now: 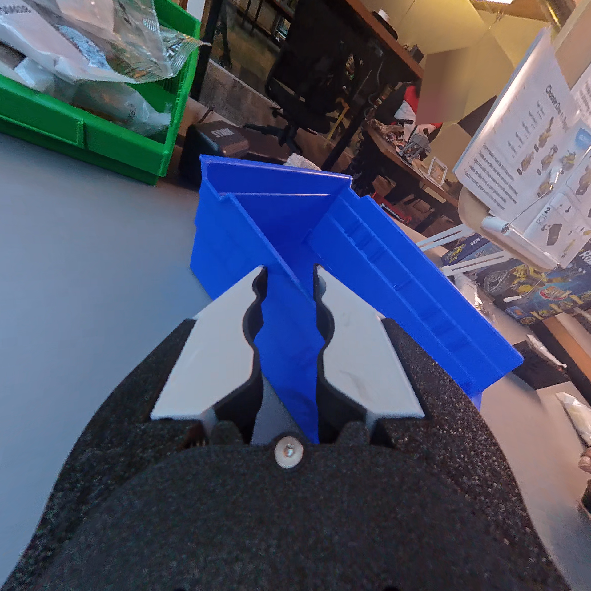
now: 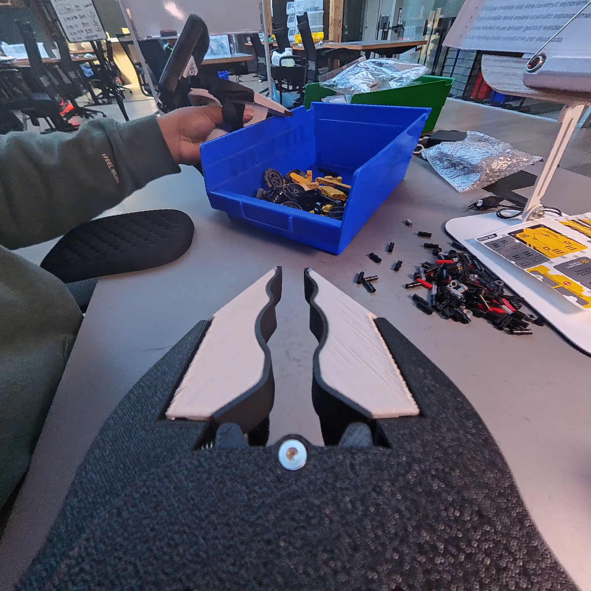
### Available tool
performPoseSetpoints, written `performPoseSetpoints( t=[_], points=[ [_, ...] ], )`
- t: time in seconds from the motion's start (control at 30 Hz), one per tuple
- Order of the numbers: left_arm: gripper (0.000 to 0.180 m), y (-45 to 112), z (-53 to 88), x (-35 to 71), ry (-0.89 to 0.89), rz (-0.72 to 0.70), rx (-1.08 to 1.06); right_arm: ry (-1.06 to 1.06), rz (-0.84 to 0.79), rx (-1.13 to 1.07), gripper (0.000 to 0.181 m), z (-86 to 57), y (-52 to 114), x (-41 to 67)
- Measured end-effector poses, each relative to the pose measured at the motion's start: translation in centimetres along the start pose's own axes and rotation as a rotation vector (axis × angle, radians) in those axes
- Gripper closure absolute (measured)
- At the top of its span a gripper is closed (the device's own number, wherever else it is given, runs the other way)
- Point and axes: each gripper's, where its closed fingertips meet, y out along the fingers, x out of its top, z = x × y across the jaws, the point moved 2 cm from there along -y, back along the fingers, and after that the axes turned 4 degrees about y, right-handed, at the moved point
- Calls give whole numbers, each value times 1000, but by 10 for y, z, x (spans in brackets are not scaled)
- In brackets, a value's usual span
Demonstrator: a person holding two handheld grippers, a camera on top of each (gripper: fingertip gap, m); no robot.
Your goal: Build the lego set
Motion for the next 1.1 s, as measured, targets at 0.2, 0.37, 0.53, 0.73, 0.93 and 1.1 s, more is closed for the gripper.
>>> performPoseSetpoints(
  t=[0.2, 0.37, 0.53, 0.73, 0.93, 1.1],
  points=[
    [148, -10, -42, 36, 431, -7, -26, -92, 8, -62, 169, -8, -2, -1],
    [153, 1, -131, -15, 997, 414, -358, -88, 11, -64, 169, -13, 0, -6],
    [167, 28, -161, -92, 1398, 764, -604, -112, 27, -69, 170, -16, 2, -10],
    [167, 45, -140, -137, 1531, 1062, -788, -168, 48, -95, 172, -20, -1, -13],
    [157, 40, -139, -149, 1550, 1170, -864, -148, 41, -79, 173, -22, -2, -12],
    [151, 34, -136, -150, 1469, 1257, -907, -147, 39, -78, 173, -23, -3, -12]
  ],
)
